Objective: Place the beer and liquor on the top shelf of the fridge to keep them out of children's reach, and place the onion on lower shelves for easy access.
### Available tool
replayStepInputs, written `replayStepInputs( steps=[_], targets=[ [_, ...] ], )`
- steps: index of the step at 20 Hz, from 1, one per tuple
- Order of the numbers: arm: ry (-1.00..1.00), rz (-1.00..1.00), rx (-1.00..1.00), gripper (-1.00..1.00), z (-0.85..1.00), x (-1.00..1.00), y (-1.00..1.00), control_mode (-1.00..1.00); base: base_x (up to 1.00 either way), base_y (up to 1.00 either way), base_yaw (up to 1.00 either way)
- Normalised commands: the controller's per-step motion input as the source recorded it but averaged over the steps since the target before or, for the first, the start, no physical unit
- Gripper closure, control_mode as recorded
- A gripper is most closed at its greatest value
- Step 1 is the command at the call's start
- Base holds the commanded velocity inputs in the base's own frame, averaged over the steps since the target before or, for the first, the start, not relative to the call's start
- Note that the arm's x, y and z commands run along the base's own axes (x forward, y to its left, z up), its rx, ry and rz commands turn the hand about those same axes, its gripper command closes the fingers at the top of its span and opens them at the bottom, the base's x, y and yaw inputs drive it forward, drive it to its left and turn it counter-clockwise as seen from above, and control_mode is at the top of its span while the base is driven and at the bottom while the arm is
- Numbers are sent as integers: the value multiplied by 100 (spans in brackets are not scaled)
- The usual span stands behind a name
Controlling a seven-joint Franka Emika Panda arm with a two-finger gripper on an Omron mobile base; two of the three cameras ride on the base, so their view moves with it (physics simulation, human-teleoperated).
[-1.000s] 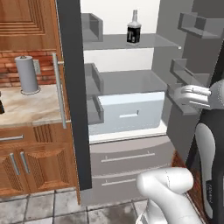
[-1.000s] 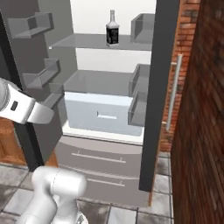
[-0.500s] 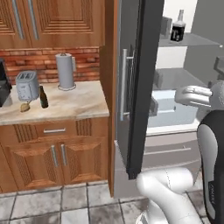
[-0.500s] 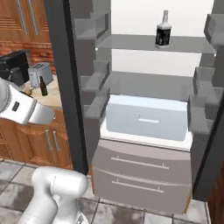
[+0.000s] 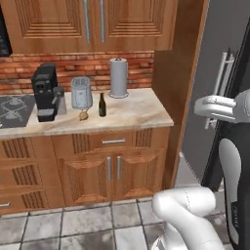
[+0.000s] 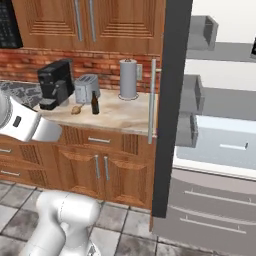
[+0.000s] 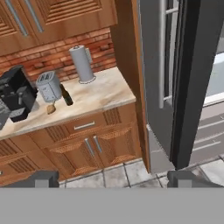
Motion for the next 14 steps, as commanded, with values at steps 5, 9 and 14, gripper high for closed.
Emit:
replayStepInputs(
  steps=[5,9,14],
  targets=[
    [0,0,0,-100,0,0,0,100,48,90,0],
    [0,0,0,-100,0,0,0,100,62,54,0],
    [0,0,0,-100,0,0,0,100,70,27,0]
  ],
)
